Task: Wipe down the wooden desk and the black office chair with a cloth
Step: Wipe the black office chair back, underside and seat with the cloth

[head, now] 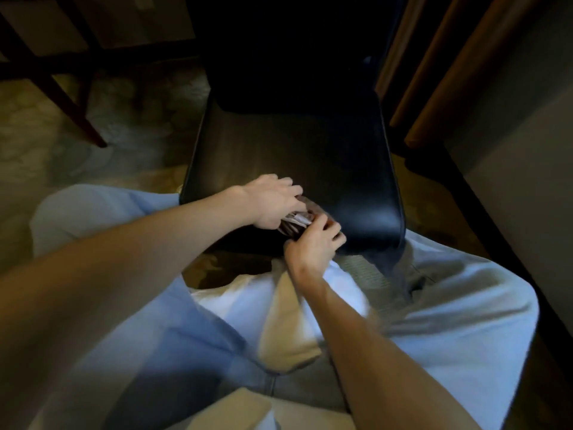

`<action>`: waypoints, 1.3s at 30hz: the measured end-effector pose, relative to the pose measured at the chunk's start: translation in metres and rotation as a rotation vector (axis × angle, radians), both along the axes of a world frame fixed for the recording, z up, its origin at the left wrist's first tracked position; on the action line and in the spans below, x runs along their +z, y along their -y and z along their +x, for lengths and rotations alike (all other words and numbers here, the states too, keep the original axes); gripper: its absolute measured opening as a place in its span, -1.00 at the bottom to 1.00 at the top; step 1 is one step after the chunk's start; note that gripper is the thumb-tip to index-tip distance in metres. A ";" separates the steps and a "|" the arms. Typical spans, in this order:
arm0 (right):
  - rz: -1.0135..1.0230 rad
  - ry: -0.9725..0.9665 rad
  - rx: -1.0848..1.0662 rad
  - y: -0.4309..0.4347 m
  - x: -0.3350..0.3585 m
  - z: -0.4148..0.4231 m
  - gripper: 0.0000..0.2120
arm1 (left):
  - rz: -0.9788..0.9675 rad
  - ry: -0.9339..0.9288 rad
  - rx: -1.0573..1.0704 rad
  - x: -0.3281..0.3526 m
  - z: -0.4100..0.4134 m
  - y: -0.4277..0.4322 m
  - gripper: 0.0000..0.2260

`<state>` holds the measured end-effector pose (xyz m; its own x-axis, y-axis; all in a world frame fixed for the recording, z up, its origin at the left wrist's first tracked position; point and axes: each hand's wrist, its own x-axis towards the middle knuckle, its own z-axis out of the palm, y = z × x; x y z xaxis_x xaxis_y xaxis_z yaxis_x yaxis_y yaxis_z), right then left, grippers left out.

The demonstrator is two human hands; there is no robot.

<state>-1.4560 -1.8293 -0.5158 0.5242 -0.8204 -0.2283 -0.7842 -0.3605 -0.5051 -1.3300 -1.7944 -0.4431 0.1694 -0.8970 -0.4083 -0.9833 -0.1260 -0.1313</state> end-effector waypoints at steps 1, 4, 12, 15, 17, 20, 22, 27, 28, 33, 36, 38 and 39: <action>0.019 0.005 0.025 -0.013 0.000 0.009 -0.36 | 0.047 0.014 0.016 0.004 0.008 -0.013 -0.55; 0.142 0.062 0.110 -0.048 0.001 0.033 -0.35 | 0.180 0.033 0.090 0.017 0.028 -0.045 -0.60; 0.043 0.245 0.164 -0.005 0.030 0.020 -0.60 | -0.047 -0.064 0.199 0.022 0.041 -0.048 -0.51; -0.190 0.239 0.117 0.045 0.041 -0.003 -0.52 | -0.239 -0.108 0.131 0.011 0.021 -0.006 -0.36; -0.287 0.191 0.066 0.077 0.042 -0.025 -0.45 | -0.321 -0.145 0.068 0.006 0.003 0.029 -0.33; -0.290 0.075 -0.053 0.107 0.035 -0.059 -0.42 | -0.356 -0.167 -0.054 -0.002 -0.029 0.079 -0.39; -0.194 0.017 -0.134 0.117 0.022 -0.077 -0.41 | -0.313 -0.125 -0.157 -0.010 -0.049 0.105 -0.45; 0.130 0.037 -0.285 0.116 -0.007 -0.075 -0.39 | -0.214 0.011 -0.353 -0.026 -0.062 0.122 -0.59; 0.150 0.036 -0.325 0.109 -0.009 -0.068 -0.38 | -0.211 0.021 -0.372 -0.025 -0.057 0.120 -0.60; 0.204 0.039 -0.432 0.064 -0.009 -0.030 -0.29 | -0.186 0.044 -0.410 -0.021 -0.027 0.089 -0.59; 0.280 0.093 -0.484 0.040 -0.005 -0.002 -0.40 | -0.128 0.035 -0.341 -0.013 -0.005 0.066 -0.60; 0.344 0.128 -0.505 0.019 -0.001 0.019 -0.45 | -0.073 0.036 -0.282 -0.003 0.012 0.046 -0.61; 0.365 0.138 -0.506 0.007 0.002 0.030 -0.45 | -0.042 0.051 -0.258 0.001 0.022 0.035 -0.61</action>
<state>-1.4264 -1.8365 -0.5140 0.1363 -0.8565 -0.4979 -0.7314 0.2520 -0.6337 -1.3085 -1.8294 -0.4421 -0.0478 -0.9291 -0.3668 -0.9759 0.1217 -0.1812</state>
